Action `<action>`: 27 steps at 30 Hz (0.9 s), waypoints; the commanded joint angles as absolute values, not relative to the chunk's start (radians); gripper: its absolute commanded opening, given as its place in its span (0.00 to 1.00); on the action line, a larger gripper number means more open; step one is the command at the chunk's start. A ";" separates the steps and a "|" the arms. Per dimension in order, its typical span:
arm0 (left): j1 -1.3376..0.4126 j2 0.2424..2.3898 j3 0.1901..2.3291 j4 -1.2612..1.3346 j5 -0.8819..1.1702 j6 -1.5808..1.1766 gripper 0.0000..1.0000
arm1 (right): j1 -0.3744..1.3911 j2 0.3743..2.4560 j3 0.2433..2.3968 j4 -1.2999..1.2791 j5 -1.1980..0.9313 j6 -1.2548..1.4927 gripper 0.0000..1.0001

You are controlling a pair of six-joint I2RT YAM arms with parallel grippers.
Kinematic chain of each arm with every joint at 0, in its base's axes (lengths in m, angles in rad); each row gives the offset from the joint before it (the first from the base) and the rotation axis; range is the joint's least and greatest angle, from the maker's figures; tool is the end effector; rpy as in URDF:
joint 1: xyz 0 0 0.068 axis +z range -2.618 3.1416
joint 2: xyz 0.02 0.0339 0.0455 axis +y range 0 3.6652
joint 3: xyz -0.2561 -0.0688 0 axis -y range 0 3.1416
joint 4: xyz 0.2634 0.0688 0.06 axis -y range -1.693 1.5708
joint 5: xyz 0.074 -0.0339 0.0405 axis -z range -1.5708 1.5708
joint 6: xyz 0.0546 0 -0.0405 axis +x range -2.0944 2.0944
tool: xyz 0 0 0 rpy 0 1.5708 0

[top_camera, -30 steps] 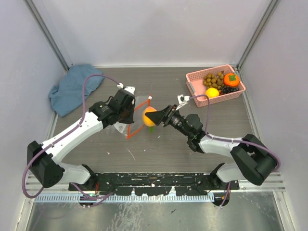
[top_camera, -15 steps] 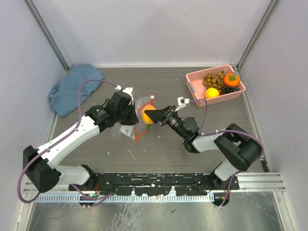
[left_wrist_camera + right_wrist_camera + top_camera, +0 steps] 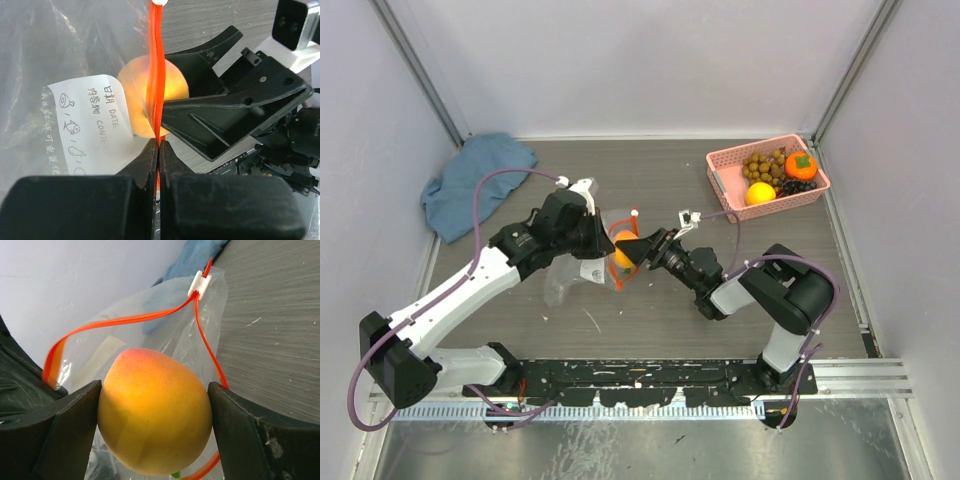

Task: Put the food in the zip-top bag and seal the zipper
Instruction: Place the fake fruit in the zipper food storage bag.

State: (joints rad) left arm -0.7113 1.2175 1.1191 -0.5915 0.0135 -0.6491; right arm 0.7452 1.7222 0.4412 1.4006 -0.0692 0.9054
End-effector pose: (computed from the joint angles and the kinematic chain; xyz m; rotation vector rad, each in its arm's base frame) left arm 0.2257 -0.1955 0.3058 0.0812 2.3672 -0.7146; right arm 0.2318 0.2191 0.1467 0.0662 1.6105 1.3720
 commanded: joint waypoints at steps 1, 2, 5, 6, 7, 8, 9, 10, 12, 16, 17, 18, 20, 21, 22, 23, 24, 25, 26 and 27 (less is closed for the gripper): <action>-0.701 1.206 1.132 -0.527 0.043 -0.652 0.00 | 0.753 1.739 0.471 1.477 -0.115 0.847 0.54; -0.702 1.209 1.133 -0.526 0.046 -0.649 0.00 | 0.754 1.741 0.476 1.466 -0.127 0.838 0.54; -0.700 1.217 1.135 -0.526 0.064 -0.638 0.00 | 0.758 1.735 0.494 1.408 -0.149 0.790 0.54; -0.701 1.219 1.136 -0.526 0.068 -0.632 0.00 | 0.760 1.727 0.498 1.381 -0.152 0.768 0.54; -0.700 1.219 1.141 -0.528 0.071 -0.627 0.00 | 0.762 1.721 0.501 1.356 -0.152 0.748 0.54; -0.700 1.220 1.146 -0.533 0.072 -0.621 0.00 | 0.764 1.714 0.504 1.329 -0.150 0.723 0.54; -0.698 1.218 1.154 -0.540 0.072 -0.616 0.00 | 0.766 1.706 0.509 1.295 -0.146 0.700 0.54; -0.698 1.216 1.160 -0.544 0.071 -0.608 0.00 | 0.766 1.698 0.511 1.257 -0.140 0.675 0.54; -0.695 1.211 1.174 -0.555 0.069 -0.595 0.00 | 0.767 1.685 0.520 1.181 -0.129 0.626 0.55; -0.692 1.206 1.190 -0.570 0.073 -0.578 0.00 | 0.770 1.662 0.525 1.052 -0.097 0.544 0.55; -0.692 1.205 1.190 -0.572 0.073 -0.574 0.00 | 0.772 1.654 0.527 1.017 -0.086 0.523 0.55; -0.692 1.204 1.190 -0.572 0.072 -0.571 0.00 | 0.773 1.643 0.528 0.980 -0.068 0.505 0.55; -0.691 1.204 1.189 -0.574 0.070 -0.565 0.00 | 0.776 1.618 0.530 0.909 -0.030 0.476 0.55; -0.690 1.205 1.185 -0.574 0.070 -0.563 0.00 | 0.775 1.603 0.528 0.874 -0.016 0.464 0.55; -0.690 1.209 1.183 -0.573 0.076 -0.562 0.00 | 0.775 1.587 0.526 0.859 -0.009 0.450 0.55; -0.690 1.215 1.179 -0.570 0.087 -0.560 0.00 | 0.775 1.572 0.524 0.850 -0.013 0.444 0.55; -0.691 1.223 1.178 -0.568 0.101 -0.557 0.00 | 0.775 1.558 0.525 0.849 -0.026 0.440 0.56; -0.690 1.232 1.177 -0.567 0.118 -0.557 0.00 | 0.775 1.547 0.527 0.854 -0.046 0.437 0.56; -0.690 1.241 1.178 -0.563 0.138 -0.557 0.00 | 0.776 1.539 0.531 0.863 -0.069 0.437 0.56; -0.690 1.251 1.175 -0.558 0.156 -0.558 0.00 | 0.776 1.535 0.533 0.876 -0.088 0.441 0.57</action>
State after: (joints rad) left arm -0.6979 1.2285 1.1408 -0.6025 0.0795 -0.5812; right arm 0.7715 1.5867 0.5041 0.9012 -0.0662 0.5022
